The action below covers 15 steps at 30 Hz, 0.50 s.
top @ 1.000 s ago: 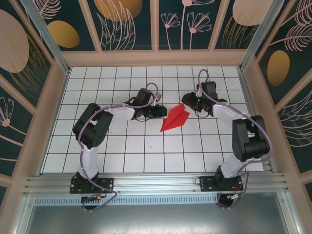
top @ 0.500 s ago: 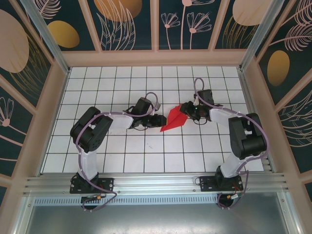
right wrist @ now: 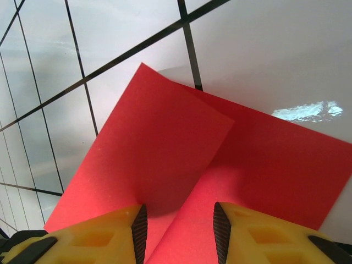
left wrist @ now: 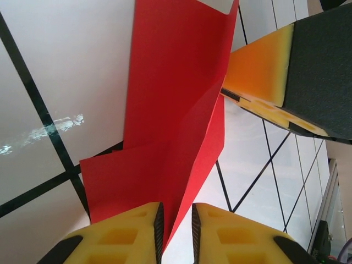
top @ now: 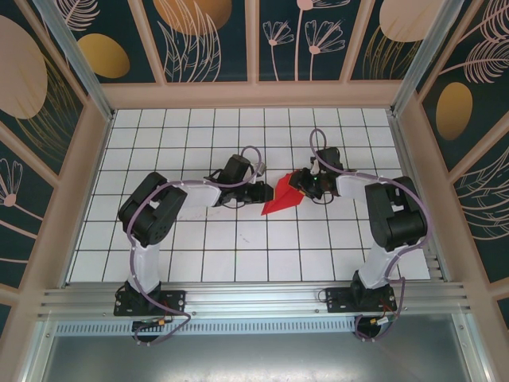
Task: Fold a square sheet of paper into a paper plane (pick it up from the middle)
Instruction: Fourth fold the wing at the center of the table.
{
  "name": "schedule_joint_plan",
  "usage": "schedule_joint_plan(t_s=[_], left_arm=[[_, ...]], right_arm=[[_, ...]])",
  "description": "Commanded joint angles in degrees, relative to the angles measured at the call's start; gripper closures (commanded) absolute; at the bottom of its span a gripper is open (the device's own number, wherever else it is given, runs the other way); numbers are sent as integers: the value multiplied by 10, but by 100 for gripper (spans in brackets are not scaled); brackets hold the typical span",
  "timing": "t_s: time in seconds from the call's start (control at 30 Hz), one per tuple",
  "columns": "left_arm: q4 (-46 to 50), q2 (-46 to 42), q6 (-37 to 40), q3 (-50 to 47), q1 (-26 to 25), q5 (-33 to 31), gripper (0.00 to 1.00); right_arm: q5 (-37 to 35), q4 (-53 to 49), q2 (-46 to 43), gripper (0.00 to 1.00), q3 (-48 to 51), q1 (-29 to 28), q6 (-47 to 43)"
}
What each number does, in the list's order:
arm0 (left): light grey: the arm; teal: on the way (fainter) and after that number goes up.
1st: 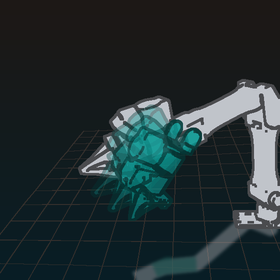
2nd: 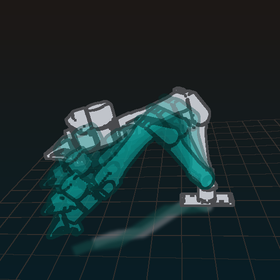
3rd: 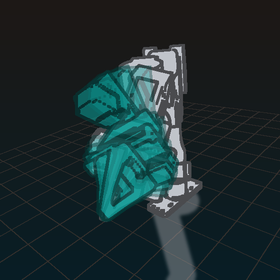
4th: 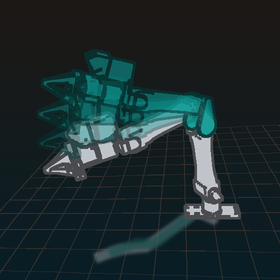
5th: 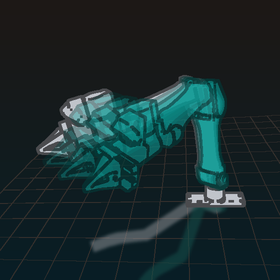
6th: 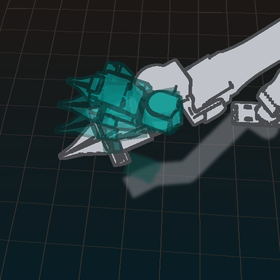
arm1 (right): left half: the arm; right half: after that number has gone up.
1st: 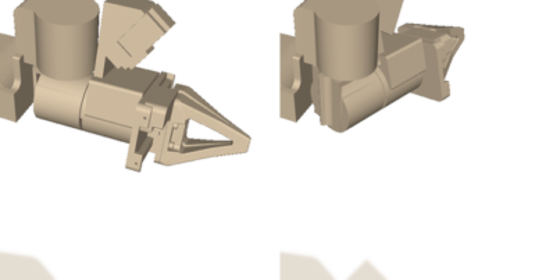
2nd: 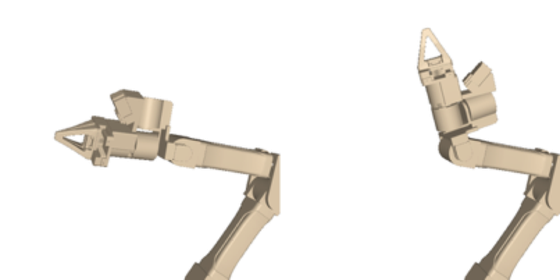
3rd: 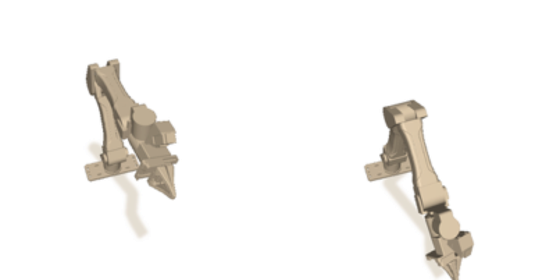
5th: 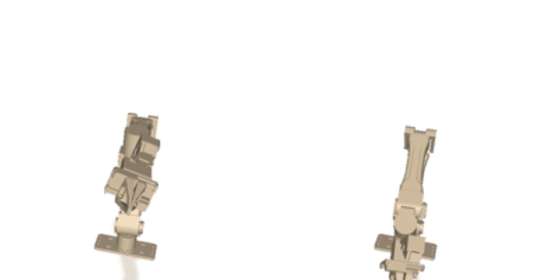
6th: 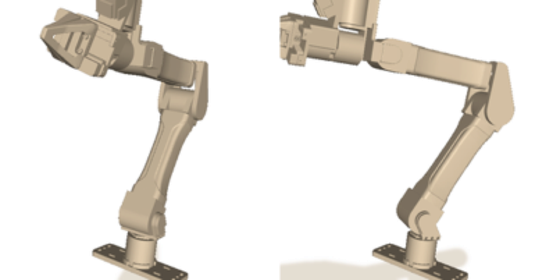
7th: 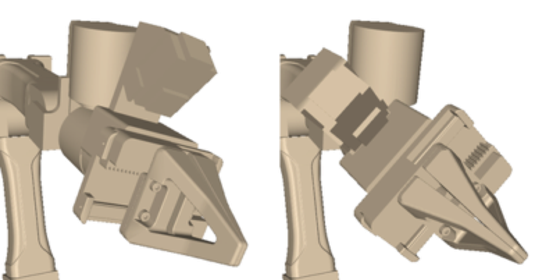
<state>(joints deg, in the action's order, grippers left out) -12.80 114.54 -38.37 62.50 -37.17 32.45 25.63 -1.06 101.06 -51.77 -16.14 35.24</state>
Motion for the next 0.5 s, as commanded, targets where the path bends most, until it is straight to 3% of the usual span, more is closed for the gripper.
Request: schedule_joint_plan(t_s=[0.0,0.13,0.27,0.33,0.47], left_arm=[[23,19,15,16,-7,12,79],[20,24,13,13,-10,7,80],[7,21,1,5,-11,11,93],[-13,11,-21,-13,-11,12,99],[-89,-24,-94,-76,-15,3,100]], right_arm=[[15,12,14,60,-18,-4,-2],[22,11,15,60,-21,-5,-8],[21,1,5,60,-21,-6,-12],[17,-4,-13,59,-14,-6,-12],[-3,-13,-70,55,17,-7,-4]])
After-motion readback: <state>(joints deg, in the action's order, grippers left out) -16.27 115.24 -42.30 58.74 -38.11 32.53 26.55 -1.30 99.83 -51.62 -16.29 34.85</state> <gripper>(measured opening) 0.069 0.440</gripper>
